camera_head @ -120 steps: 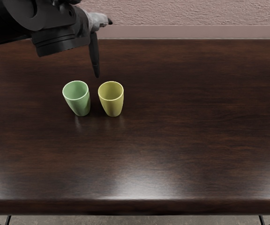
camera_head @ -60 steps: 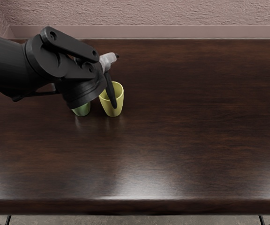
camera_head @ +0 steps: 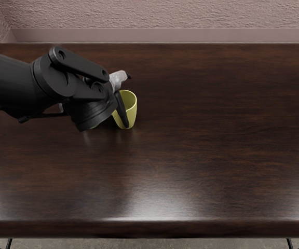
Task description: Pick up cup and place in cup with left hand
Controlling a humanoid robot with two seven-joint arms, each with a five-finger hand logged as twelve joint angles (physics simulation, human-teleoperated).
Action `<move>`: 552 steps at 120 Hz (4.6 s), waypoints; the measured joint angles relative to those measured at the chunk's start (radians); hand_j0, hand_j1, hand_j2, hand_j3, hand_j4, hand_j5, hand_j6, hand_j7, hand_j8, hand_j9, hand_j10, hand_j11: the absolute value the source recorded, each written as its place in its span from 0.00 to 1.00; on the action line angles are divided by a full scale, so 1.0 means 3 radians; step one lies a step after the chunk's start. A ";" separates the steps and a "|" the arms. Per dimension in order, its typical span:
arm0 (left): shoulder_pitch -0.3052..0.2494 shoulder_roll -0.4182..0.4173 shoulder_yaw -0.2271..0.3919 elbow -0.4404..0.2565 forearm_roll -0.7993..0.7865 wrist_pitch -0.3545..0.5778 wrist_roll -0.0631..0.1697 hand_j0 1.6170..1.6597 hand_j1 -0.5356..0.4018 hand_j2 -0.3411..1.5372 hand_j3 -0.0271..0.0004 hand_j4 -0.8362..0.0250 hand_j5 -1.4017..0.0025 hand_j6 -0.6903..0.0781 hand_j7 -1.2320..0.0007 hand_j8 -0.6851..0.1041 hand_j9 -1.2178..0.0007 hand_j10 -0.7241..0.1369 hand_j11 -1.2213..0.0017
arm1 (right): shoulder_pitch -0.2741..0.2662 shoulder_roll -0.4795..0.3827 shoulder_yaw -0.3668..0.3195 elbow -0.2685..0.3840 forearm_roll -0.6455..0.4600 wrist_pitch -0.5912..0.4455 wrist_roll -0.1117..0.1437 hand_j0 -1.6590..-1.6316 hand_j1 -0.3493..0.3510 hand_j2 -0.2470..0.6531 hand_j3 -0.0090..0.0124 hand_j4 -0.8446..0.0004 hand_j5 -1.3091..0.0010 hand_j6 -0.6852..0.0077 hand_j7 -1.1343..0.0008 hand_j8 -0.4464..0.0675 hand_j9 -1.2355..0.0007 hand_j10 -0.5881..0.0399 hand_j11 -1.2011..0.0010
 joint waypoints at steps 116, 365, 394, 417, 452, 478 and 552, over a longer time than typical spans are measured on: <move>0.0189 0.0000 -0.0021 0.0004 0.0116 0.0321 0.0000 0.96 0.61 0.21 0.99 0.67 0.75 0.56 0.72 0.53 0.72 0.54 0.72 | 0.0000 0.0000 0.0000 0.0000 0.0000 0.0000 0.0000 0.04 0.03 0.27 0.42 0.98 0.98 0.97 0.98 0.84 0.98 0.91 0.98; -0.1163 0.0002 0.0305 -0.0544 -0.0239 0.0273 0.0159 0.86 0.48 0.28 0.99 0.40 0.41 0.50 0.32 0.53 0.31 0.29 0.35 | 0.0000 0.0000 0.0000 0.0000 0.0001 0.0000 0.0000 0.04 0.03 0.27 0.42 0.98 0.98 0.97 0.98 0.84 0.98 0.91 0.98; -0.1318 0.0118 0.0601 -0.0713 -0.0261 0.0239 0.0204 0.90 0.43 0.41 0.99 0.35 0.41 0.44 0.33 0.49 0.32 0.24 0.36 | 0.0000 0.0000 0.0000 0.0000 0.0000 0.0000 0.0000 0.04 0.03 0.27 0.42 0.98 0.98 0.97 0.98 0.84 0.98 0.91 0.98; -0.1351 0.0179 0.0758 -0.0793 -0.0312 -0.0036 0.0211 0.90 0.44 0.40 0.99 0.36 0.40 0.45 0.33 0.48 0.32 0.26 0.36 | 0.0000 0.0000 0.0000 0.0000 0.0000 0.0000 0.0000 0.04 0.03 0.27 0.42 0.98 0.98 0.97 0.98 0.84 0.98 0.91 0.98; -0.1334 0.0172 0.0858 -0.0797 -0.0314 -0.0121 0.0209 0.92 0.44 0.45 0.99 0.29 0.41 0.37 0.34 0.42 0.34 0.20 0.36 | 0.0000 0.0000 0.0000 -0.0001 0.0000 0.0000 0.0000 0.04 0.03 0.27 0.42 0.98 0.98 0.97 0.98 0.84 0.98 0.91 0.98; -0.1326 0.0166 0.0864 -0.0796 -0.0330 -0.0125 0.0204 0.93 0.44 0.48 0.99 0.26 0.42 0.34 0.35 0.39 0.35 0.18 0.36 | 0.0000 0.0000 0.0000 -0.0001 0.0000 0.0000 0.0000 0.04 0.03 0.27 0.42 0.98 0.98 0.97 0.98 0.84 0.98 0.91 0.98; -0.1300 0.0148 0.0842 -0.0774 -0.0356 -0.0122 0.0201 0.95 0.60 0.33 0.99 0.53 0.66 0.51 0.62 0.52 0.62 0.40 0.62 | 0.0000 0.0000 0.0000 0.0000 0.0000 0.0000 0.0000 0.04 0.03 0.27 0.42 0.98 0.98 0.97 0.98 0.84 0.98 0.91 0.98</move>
